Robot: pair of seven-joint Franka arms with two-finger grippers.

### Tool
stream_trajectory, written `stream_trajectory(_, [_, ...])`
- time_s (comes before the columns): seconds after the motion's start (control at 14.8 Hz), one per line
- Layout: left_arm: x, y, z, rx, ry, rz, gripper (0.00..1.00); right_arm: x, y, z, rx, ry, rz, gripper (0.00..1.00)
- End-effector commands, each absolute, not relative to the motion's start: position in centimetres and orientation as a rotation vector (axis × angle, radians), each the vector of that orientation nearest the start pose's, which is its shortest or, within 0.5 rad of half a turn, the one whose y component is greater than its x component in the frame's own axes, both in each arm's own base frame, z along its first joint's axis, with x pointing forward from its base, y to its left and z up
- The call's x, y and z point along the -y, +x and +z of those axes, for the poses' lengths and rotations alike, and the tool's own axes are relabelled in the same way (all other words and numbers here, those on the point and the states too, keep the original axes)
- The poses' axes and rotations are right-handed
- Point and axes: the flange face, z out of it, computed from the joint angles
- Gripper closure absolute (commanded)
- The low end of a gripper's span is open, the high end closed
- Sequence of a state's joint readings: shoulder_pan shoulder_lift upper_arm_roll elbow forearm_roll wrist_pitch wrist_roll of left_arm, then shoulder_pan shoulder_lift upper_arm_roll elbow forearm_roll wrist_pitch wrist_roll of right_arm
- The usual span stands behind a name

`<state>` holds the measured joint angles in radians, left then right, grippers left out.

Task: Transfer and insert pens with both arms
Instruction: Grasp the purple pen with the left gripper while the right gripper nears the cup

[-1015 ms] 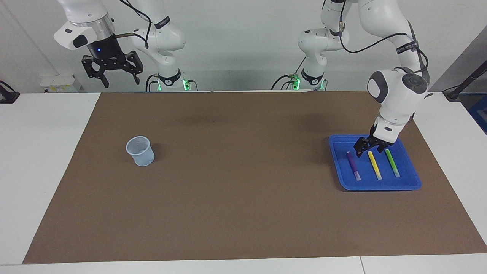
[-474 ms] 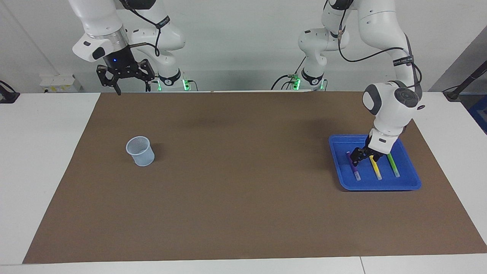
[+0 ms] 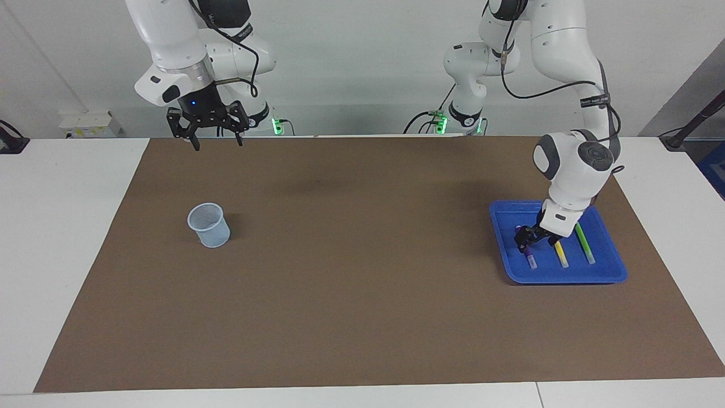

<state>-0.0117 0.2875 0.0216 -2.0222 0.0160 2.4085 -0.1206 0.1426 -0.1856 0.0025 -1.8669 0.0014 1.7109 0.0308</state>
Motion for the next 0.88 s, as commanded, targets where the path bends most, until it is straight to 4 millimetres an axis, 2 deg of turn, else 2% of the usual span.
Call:
stream_trajectory(0.0, [-0.4, 60.7, 30.8, 0.192, -3.111, -0.168, 0.04, -7.7, 50.5, 58.4, 0.161, -3.133, -0.062, 0.0])
stream_trajectory(0.07, [-0.4, 60.9, 30.8, 0.192, -3.111, -0.179, 0.04, -8.3, 50.4, 58.3, 0.188, -3.133, -0.06, 0.0])
stream_trajectory(0.2, [-0.5, 61.2, 30.1, 0.188, -3.11, -0.196, 0.06, -8.4, 50.5, 57.8, 0.188, -3.134, -0.051, 0.0])
stream_trajectory(0.41, [-0.6, 61.1, 29.6, 0.195, -3.111, -0.191, 0.16, -8.5, 50.6, 57.7, 0.164, -3.135, -0.055, 0.0])
stream_trajectory(0.61, [-0.6, 61.1, 29.6, 0.199, -3.111, -0.191, 0.33, -9.9, 50.5, 57.8, 0.156, -3.13, -0.074, 0.0])
stream_trajectory(0.74, [-0.7, 61.1, 29.6, 0.202, -3.111, -0.191, 0.46, -10.1, 50.6, 57.9, 0.156, -3.127, -0.097, 0.0])
stream_trajectory(0.81, [-0.7, 61.1, 29.6, 0.202, -3.111, -0.194, 0.56, -10.1, 50.7, 58.0, 0.155, -3.124, -0.111, 0.0])
